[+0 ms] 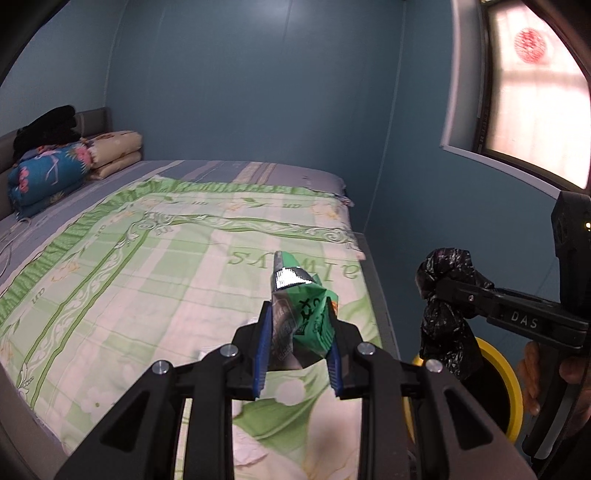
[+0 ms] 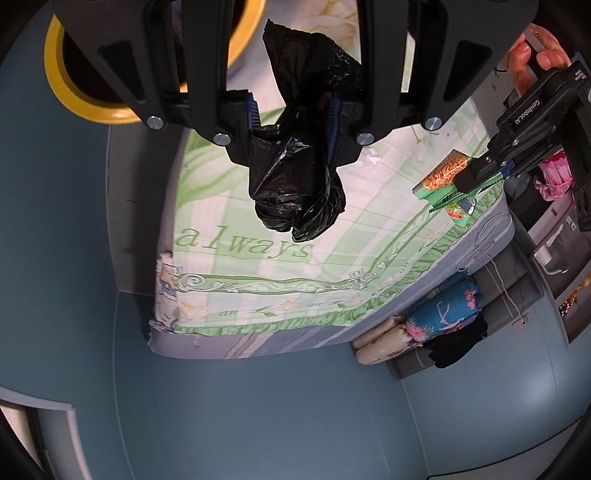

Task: Collect trash
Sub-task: 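Lift the green wrapper and black bag and carry them over the bin, then open both tools to drop the wrapper and black bag into the bin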

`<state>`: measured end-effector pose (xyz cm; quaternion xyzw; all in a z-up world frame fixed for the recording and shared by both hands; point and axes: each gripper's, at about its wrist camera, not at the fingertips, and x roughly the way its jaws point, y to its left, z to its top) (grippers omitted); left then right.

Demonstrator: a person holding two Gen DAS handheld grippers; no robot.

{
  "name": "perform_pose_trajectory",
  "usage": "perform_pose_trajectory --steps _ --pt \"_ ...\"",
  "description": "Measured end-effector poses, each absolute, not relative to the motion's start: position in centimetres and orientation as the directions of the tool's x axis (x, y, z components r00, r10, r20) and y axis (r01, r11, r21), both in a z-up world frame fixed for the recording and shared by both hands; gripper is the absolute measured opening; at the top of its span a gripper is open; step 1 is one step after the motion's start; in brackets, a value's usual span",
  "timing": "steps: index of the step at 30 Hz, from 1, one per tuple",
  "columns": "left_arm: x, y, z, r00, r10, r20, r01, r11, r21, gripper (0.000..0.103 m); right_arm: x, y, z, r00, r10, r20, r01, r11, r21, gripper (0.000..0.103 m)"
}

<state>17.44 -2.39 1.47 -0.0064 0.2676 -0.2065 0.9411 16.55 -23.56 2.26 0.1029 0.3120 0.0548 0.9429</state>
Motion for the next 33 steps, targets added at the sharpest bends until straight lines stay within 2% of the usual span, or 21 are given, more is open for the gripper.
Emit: perform_pose_trajectory --steps 9,17,25,33 --pt "15.8 -8.1 0.4 0.712 -0.487 -0.506 0.507 0.855 -0.110 0.024 10.7 -30.0 -0.1 0.779 0.047 -0.625 0.161 0.949 0.271 0.028" --pt "15.1 -13.0 -1.0 0.659 -0.533 -0.530 0.576 0.811 -0.100 0.025 7.0 -34.6 -3.1 0.743 -0.102 -0.661 0.317 0.924 0.213 0.029" --pt "14.3 -17.2 -2.2 0.624 -0.557 -0.548 0.614 0.784 -0.097 0.026 5.6 -37.6 -5.6 0.735 -0.094 -0.671 0.338 0.909 0.243 0.029" --pt "14.3 -19.8 -3.6 0.584 -0.571 -0.577 0.635 0.764 -0.112 0.032 5.4 -38.8 -6.7 0.720 -0.104 -0.686 0.354 0.905 0.234 0.033"
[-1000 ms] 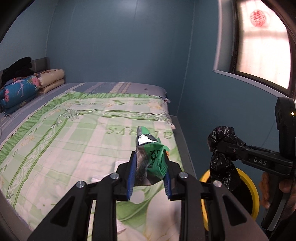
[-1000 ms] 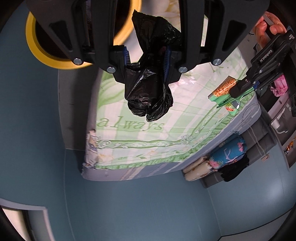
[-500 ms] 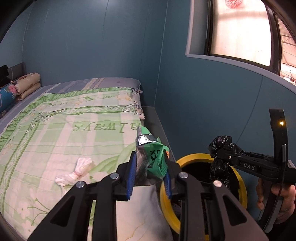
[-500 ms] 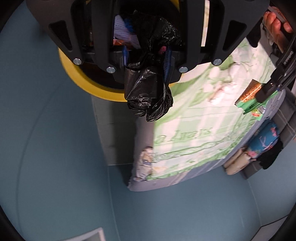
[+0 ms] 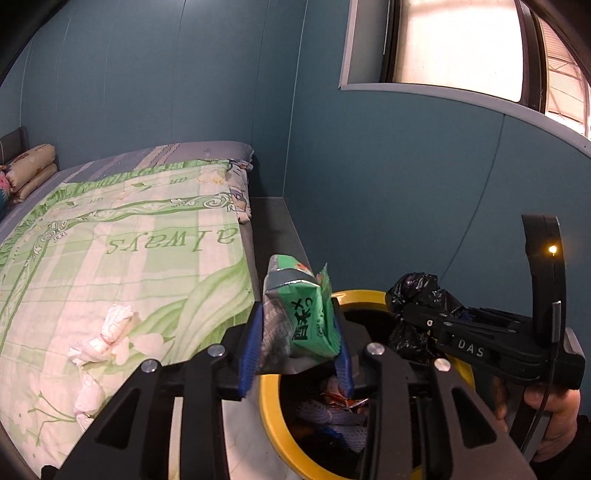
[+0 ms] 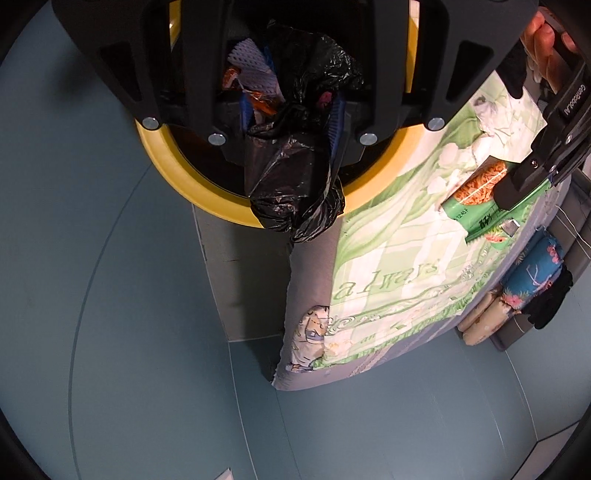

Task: Collect trash
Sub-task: 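Open both tools to drop the wrapper and black bag into the bin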

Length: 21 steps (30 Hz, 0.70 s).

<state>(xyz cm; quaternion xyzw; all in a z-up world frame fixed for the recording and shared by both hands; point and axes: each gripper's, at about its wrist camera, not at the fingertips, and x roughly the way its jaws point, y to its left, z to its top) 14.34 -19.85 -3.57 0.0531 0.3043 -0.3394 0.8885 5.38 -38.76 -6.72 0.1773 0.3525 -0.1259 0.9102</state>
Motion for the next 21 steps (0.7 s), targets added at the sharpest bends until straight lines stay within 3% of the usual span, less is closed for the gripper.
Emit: perform_pose_trajectory --steps 5,10,17,21 --pt "14.3 -20.1 -4.1 0.584 -0.565 -0.582 0.628 0.769 -0.117 0.036 5.3 -38.9 -7.1 0.714 -0.116 -0.690 0.368 0.901 0.229 0.034" --pt "14.5 -19.7 -4.2 0.590 -0.562 -0.580 0.614 0.778 -0.129 0.045 5.4 -39.2 -7.3 0.710 -0.128 -0.693 0.385 0.894 0.230 0.047" --pt "13.8 -18.3 -3.4 0.628 -0.551 -0.549 0.590 0.797 -0.125 0.070 5.2 -39.5 -6.7 0.722 -0.152 -0.675 0.413 0.877 0.244 0.060" --pt "13.4 -17.1 -2.6 0.648 -0.552 -0.525 0.577 0.805 -0.134 0.075 5.1 -39.8 -6.3 0.739 -0.156 -0.655 0.410 0.875 0.256 0.065"
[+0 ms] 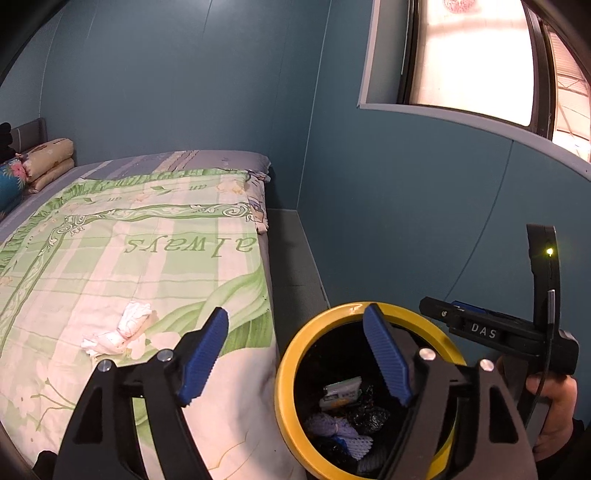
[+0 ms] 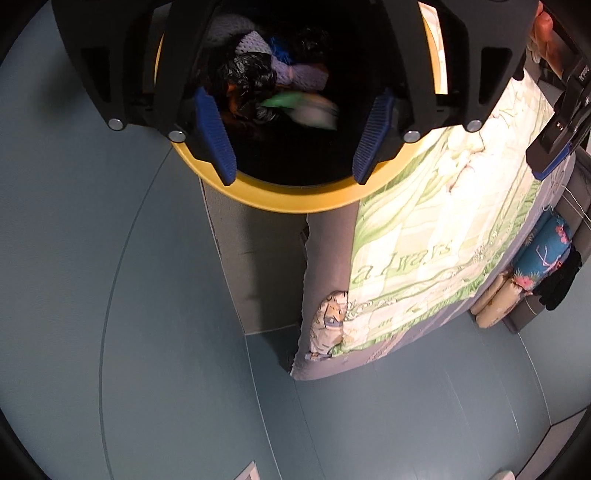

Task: Collect trash
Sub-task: 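Open both tools to drop the wrapper and black bag into the bin, then reach to the bed and grasp white tissue with left tool while right tool grasps another tissue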

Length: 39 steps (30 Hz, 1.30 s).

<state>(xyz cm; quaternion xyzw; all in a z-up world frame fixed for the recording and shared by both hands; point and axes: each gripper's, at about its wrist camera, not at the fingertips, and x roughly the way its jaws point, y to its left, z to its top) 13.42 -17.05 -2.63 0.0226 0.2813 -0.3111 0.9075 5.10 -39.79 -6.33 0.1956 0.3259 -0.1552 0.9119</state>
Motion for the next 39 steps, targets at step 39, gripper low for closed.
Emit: perform_pose_trajectory --steps 39 --pt "20.1 0.9 -8.3 0.726 -0.203 -0.657 0.178 0.978 -0.106 0.088 27.1 -21.2 -4.6 0.662 0.242 -0.710 -0.109 0.968 0.228 0.077"
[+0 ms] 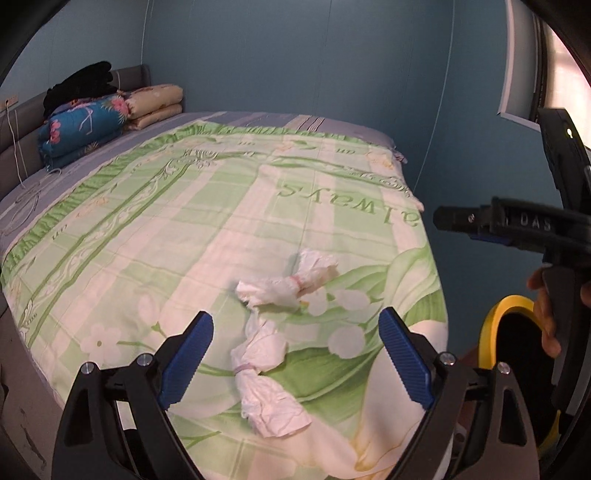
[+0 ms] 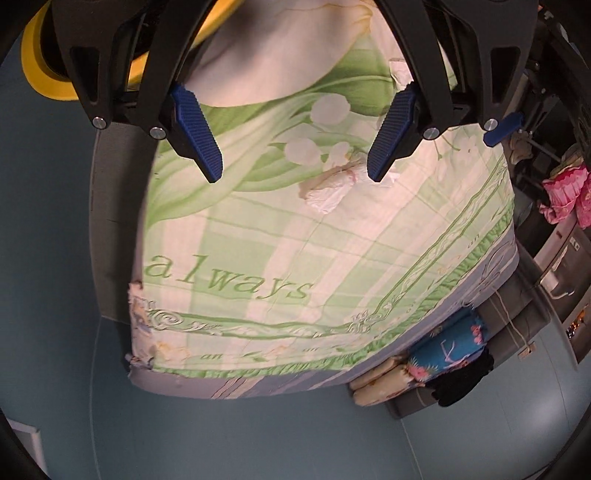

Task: Collect trash
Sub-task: 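Reach to the bed and grasp white tissue with left tool while right tool grasps another tissue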

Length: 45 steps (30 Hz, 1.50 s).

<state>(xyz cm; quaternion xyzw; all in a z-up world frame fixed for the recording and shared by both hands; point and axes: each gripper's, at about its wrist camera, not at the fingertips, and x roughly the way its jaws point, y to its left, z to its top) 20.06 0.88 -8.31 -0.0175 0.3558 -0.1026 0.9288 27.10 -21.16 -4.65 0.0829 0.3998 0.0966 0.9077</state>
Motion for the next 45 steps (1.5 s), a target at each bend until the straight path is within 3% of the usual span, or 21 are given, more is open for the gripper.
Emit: perform_pose_trajectory --steps 15,22,31,38,40,45 --pt "22.8 3.0 -13.8 0.621 -0.201 -0.758 0.108 0.979 -0.171 0.087 35.8 -15.2 -11.7 0.474 0.287 -0.833 -0.128 0.958 0.257 0.077" --pt "23.7 3.1 -15.3 0.592 -0.214 -0.777 0.095 0.976 -0.197 0.087 38.8 -13.4 -14.4 0.407 0.259 -0.876 -0.116 0.966 0.232 0.072" --pt "24.7 3.2 -16.4 0.575 -0.236 -0.784 0.103 0.971 -0.217 0.085 41.2 -11.4 -16.5 0.350 0.232 -0.908 -0.105 0.972 0.208 0.072" --pt "25.6 3.3 -17.7 0.540 -0.277 -0.795 0.117 0.960 -0.254 0.069 42.9 -9.6 -18.2 0.305 0.203 -0.930 -0.114 0.978 0.176 0.070" --pt "25.8 3.3 -18.0 0.532 -0.285 -0.798 0.120 0.958 -0.262 0.063 43.2 -9.3 -18.5 0.299 0.194 -0.934 -0.113 0.979 0.167 0.065" --pt "26.2 3.3 -18.7 0.514 -0.296 -0.805 0.137 0.955 -0.263 0.035 44.1 -8.2 -19.2 0.291 0.155 -0.944 -0.128 0.984 0.122 0.059"
